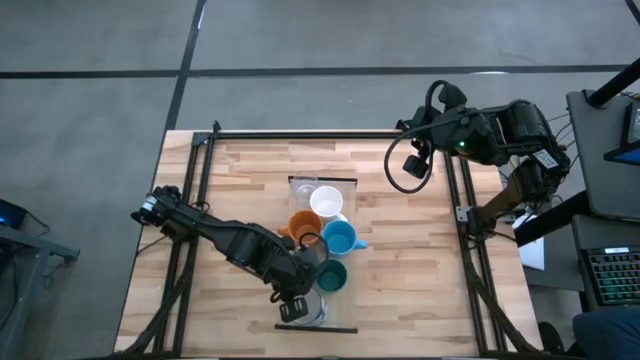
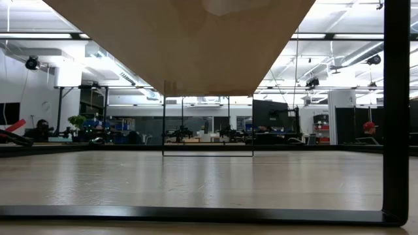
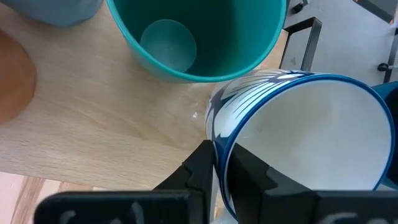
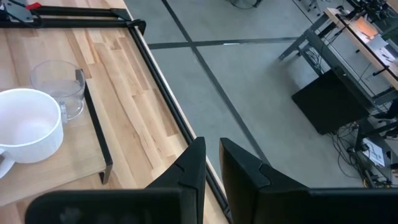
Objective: Stack small to large cups/mugs on shelf
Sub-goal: Put the white and blue mug on the shelf
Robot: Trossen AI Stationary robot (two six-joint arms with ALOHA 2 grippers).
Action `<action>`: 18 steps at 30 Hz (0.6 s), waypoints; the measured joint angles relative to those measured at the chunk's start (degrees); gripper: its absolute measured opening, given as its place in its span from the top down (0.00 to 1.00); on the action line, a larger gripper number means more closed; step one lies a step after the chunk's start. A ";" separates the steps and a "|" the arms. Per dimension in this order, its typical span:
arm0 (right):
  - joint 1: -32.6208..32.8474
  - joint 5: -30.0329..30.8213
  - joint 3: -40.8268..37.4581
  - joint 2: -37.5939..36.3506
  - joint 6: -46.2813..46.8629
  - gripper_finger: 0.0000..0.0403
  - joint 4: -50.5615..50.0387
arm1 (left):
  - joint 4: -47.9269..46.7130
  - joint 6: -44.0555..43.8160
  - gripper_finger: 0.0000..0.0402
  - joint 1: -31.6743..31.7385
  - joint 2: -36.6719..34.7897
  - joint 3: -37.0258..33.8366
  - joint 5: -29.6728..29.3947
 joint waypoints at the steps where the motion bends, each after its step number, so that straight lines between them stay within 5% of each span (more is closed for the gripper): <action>1: 0.00 0.00 0.00 0.00 -0.02 0.90 0.00 | 0.00 0.00 0.94 0.00 -0.02 0.00 0.12; 18: 0.00 0.00 0.00 0.00 0.15 0.90 0.00 | 0.02 0.50 0.94 0.08 -0.10 0.00 0.32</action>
